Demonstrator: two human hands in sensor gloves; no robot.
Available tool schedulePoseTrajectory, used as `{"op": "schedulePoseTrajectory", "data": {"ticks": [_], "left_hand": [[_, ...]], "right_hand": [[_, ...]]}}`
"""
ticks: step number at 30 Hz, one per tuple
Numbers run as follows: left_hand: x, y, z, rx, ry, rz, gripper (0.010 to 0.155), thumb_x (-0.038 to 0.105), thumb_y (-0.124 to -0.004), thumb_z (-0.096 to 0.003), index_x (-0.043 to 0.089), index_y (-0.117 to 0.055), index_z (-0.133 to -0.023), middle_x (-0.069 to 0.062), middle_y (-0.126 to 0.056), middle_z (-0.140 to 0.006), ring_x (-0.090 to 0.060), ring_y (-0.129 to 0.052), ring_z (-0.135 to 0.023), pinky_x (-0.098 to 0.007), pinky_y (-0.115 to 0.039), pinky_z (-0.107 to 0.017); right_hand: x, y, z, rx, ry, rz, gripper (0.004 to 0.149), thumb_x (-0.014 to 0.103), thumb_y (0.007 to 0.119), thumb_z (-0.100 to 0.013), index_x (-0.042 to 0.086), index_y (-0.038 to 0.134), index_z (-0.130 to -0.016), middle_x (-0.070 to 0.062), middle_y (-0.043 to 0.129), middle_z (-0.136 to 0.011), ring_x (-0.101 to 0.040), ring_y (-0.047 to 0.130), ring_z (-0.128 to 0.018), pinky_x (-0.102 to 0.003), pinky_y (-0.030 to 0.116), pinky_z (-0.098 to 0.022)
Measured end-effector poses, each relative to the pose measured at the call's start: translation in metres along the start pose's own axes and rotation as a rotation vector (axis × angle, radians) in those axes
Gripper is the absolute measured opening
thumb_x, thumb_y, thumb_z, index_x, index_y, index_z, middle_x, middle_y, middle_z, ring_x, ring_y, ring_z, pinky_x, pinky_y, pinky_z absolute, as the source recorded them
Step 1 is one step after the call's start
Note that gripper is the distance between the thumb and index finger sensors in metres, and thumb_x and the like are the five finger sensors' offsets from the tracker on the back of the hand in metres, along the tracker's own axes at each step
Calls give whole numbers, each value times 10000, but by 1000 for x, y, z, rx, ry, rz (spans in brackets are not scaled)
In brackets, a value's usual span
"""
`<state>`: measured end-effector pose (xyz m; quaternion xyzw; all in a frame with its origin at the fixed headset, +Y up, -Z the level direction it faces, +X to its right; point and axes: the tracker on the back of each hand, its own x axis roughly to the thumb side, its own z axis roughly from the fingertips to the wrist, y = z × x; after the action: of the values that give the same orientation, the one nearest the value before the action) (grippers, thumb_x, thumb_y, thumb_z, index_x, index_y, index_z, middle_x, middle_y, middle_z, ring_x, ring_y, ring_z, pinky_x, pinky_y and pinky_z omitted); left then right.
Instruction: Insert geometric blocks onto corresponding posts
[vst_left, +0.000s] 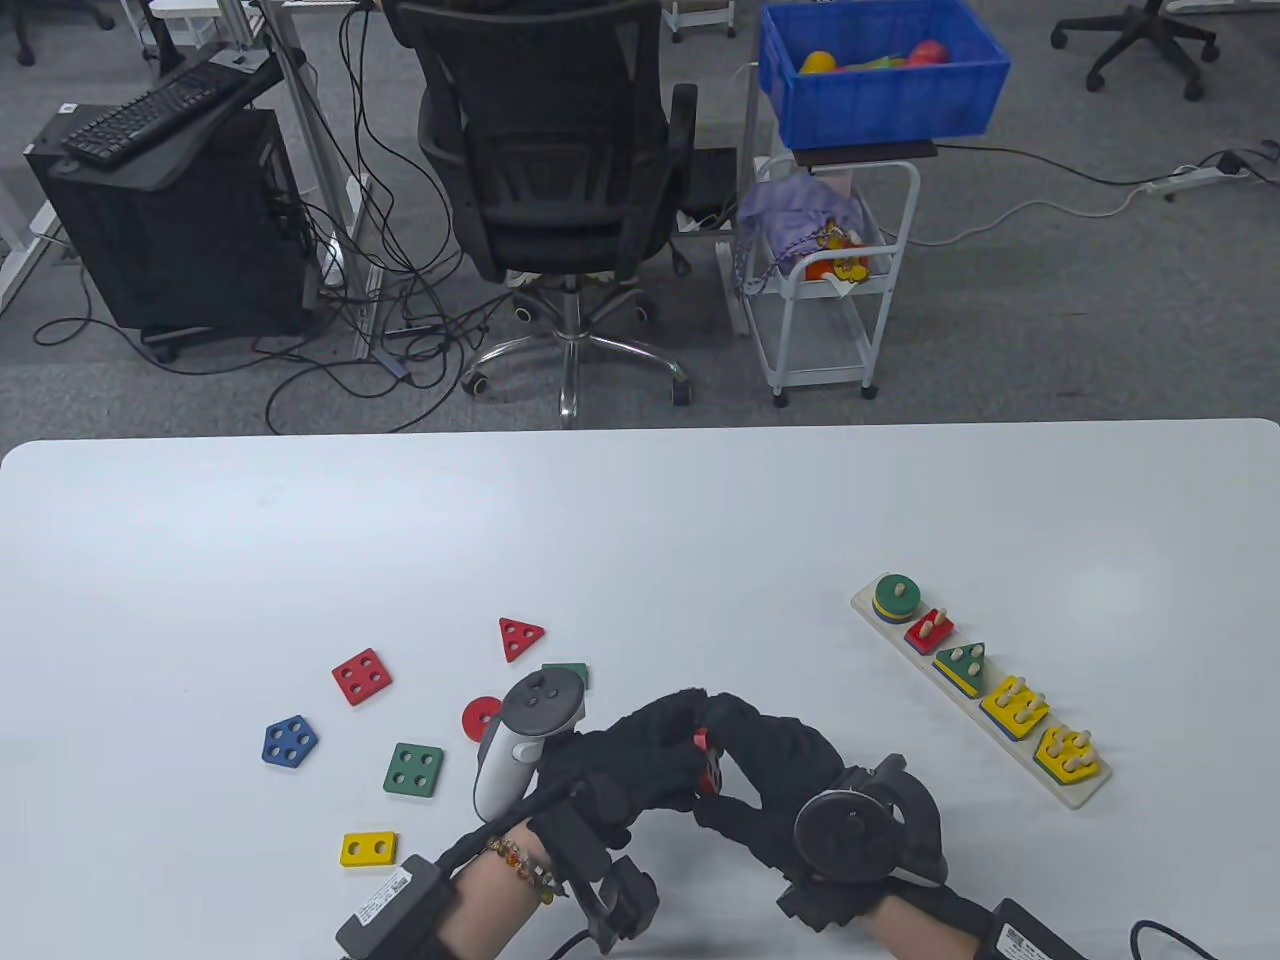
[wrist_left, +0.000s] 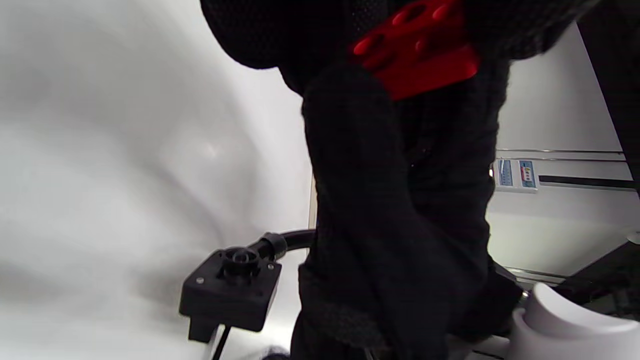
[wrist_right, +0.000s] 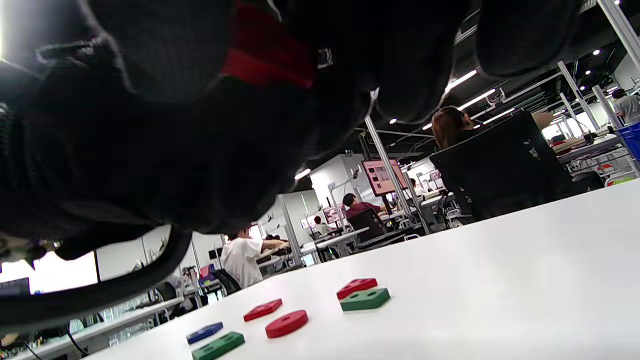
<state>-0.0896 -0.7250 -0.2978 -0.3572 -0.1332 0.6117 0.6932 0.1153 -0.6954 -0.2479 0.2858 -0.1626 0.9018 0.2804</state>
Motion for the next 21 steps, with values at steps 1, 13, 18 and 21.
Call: {"op": "schedulePoseTrajectory", "data": {"ticks": [1, 13, 18, 21], "left_hand": [[0, -1, -1, -3, 6, 8, 825, 551, -805, -414, 298, -380, -1075, 22, -649, -1075, -177, -854, -904, -388, -748, -718], [9, 18, 19, 154, -96, -336, 761, 601, -705, -433, 373, -385, -1084, 38, -466, -1179, -236, -621, -1089, -513, -532, -805], [1, 58, 53, 428, -31, -729, 723, 614, -668, -433, 395, -430, -1079, 49, -443, -1193, -246, -563, -1119, -552, -457, -822], [-10, 83, 75, 587, 83, -954, 725, 624, -661, -426, 413, -425, -1079, 64, -413, -1203, -245, -517, -1140, -570, -418, -827]], "right_hand": [[0, -1, 0, -8, -4, -10, 738, 511, 799, -428, 157, 541, -1022, -140, 713, -990, -361, 885, -800, -623, 720, -561], [-27, -41, -2, -98, 129, 35, 691, 457, 891, -382, 193, 636, -968, -109, 766, -964, -342, 897, -760, -631, 716, -556], [-67, -86, 7, -56, 320, 357, 679, 447, 902, -371, 215, 666, -964, -96, 763, -977, -361, 859, -796, -631, 697, -581], [-94, -104, 17, 12, 477, 465, 677, 433, 912, -363, 227, 677, -963, -87, 754, -989, -368, 839, -820, -642, 676, -601]]}}
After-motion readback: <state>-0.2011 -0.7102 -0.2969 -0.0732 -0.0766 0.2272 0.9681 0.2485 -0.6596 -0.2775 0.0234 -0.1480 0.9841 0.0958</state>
